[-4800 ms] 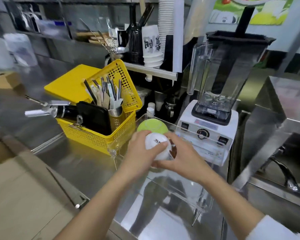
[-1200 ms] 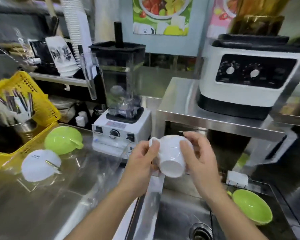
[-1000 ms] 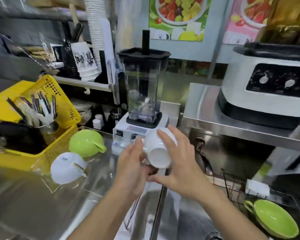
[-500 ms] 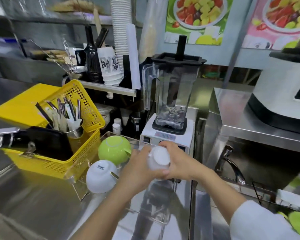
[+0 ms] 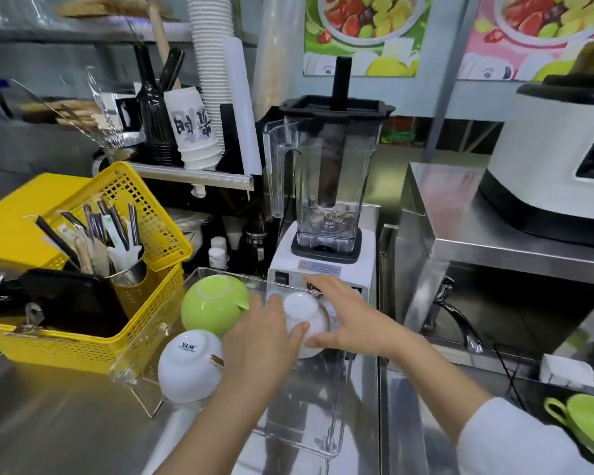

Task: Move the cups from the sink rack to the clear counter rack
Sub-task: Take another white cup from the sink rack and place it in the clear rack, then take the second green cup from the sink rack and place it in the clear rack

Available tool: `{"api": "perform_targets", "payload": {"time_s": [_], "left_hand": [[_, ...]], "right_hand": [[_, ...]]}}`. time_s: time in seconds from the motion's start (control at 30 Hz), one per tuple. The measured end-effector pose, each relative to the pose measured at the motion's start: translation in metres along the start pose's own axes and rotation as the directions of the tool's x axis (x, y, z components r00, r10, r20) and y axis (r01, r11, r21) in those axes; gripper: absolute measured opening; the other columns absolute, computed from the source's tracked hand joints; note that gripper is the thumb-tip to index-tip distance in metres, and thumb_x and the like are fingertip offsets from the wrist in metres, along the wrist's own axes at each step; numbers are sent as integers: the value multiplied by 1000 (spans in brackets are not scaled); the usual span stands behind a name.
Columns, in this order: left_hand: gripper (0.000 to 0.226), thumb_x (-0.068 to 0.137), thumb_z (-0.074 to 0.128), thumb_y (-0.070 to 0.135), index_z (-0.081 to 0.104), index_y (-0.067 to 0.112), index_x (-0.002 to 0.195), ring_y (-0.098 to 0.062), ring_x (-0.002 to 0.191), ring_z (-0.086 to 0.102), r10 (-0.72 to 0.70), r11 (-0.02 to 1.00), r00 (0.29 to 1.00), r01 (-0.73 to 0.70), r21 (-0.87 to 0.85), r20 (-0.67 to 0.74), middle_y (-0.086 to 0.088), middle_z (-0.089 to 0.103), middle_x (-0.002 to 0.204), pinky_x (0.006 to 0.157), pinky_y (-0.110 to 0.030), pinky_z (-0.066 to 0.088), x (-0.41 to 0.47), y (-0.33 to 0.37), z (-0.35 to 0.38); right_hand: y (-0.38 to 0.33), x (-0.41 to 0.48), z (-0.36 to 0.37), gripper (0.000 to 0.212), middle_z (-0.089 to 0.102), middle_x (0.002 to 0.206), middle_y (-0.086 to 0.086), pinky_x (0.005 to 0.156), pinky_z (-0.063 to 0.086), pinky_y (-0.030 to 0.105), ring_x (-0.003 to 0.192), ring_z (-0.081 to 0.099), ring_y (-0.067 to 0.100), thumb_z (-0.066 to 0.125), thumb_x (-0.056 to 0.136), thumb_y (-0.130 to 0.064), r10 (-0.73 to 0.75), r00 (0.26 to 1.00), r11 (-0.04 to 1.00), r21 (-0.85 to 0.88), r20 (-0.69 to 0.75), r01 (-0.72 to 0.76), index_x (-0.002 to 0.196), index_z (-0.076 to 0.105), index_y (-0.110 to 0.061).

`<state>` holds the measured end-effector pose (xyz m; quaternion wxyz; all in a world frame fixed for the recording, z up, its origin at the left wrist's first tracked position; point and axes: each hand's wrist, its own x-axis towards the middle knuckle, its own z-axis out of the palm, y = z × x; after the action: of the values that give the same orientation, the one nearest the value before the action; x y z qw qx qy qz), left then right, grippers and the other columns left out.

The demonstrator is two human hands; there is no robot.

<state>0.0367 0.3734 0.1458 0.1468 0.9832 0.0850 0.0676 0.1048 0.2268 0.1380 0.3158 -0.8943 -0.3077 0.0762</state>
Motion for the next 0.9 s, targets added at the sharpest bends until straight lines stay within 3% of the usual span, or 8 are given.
{"api": "perform_targets", "payload": {"time_s": [0.1, 0.2, 0.3, 0.37, 0.53, 0.63, 0.77, 0.9], "left_hand": [[49, 83, 53, 47, 49, 15, 119, -32, 111, 52, 141, 987, 977, -127, 96, -162, -13, 49, 129, 85, -41, 44, -1, 15, -4], [42, 75, 56, 45, 62, 11, 100, -32, 87, 64, 287, 958, 929, -281, 58, -234, -13, 66, 101, 68, -40, 52, -4, 38, 4], [47, 76, 39, 47, 62, 13, 98, -27, 82, 65, 339, 939, 927, -344, -4, -159, -6, 68, 91, 64, -37, 53, -12, 70, 13], [44, 78, 40, 47, 61, 13, 98, -28, 82, 65, 381, 921, 916, -388, -35, -124, -6, 68, 89, 64, -36, 53, -17, 94, 23], [41, 82, 43, 45, 58, 14, 105, -30, 95, 62, 498, 858, 866, -500, -114, -51, -7, 64, 101, 76, -38, 50, -32, 164, 63], [43, 90, 43, 43, 46, 16, 123, -28, 117, 47, 523, 849, 846, -508, -145, 103, -7, 52, 124, 94, -39, 39, -35, 199, 93], [45, 90, 45, 38, 40, 16, 128, -27, 123, 41, 596, 802, 775, -568, -182, 208, -7, 48, 131, 100, -37, 34, -42, 254, 139], [46, 91, 44, 37, 37, 17, 131, -25, 125, 38, 676, 735, 679, -653, -184, 286, -5, 45, 134, 102, -36, 31, -46, 300, 187]], "right_hand": [[5, -17, -10, 81, 30, 140, -16, 112, 29, 36, 132, 29, 10, 69, 74, -44, -11, 993, 999, 34, -120, 15, 138, 20, -38], [15, -41, -24, 72, 33, 132, -19, 104, 30, 23, 124, 35, 0, 65, 79, -37, 5, 971, 998, 69, -240, 11, 139, 24, -34], [33, -71, -40, 72, 39, 132, -14, 98, 31, 16, 119, 39, -1, 67, 79, -34, 71, 944, 995, 91, -324, -43, 138, 25, -35], [51, -91, -47, 72, 41, 131, -13, 97, 31, 11, 117, 40, -3, 69, 78, -31, 120, 924, 991, 99, -364, -90, 138, 28, -32], [104, -149, -61, 69, 48, 130, -3, 106, 37, 41, 120, 46, 13, 69, 77, -35, 242, 877, 970, 84, -415, -228, 135, 33, -30], [139, -187, -68, 69, 46, 135, 2, 109, 33, 40, 125, 43, 15, 68, 78, -31, 338, 841, 937, 66, -423, -343, 137, 33, -22], [195, -247, -78, 71, 46, 136, 5, 106, 33, 40, 126, 41, 25, 63, 80, -40, 500, 749, 808, -75, -435, -584, 139, 30, -19], [242, -294, -75, 70, 43, 141, 4, 110, 28, 41, 132, 34, 24, 60, 82, -41, 582, 721, 733, -141, -376, -665, 139, 27, -19]]}}
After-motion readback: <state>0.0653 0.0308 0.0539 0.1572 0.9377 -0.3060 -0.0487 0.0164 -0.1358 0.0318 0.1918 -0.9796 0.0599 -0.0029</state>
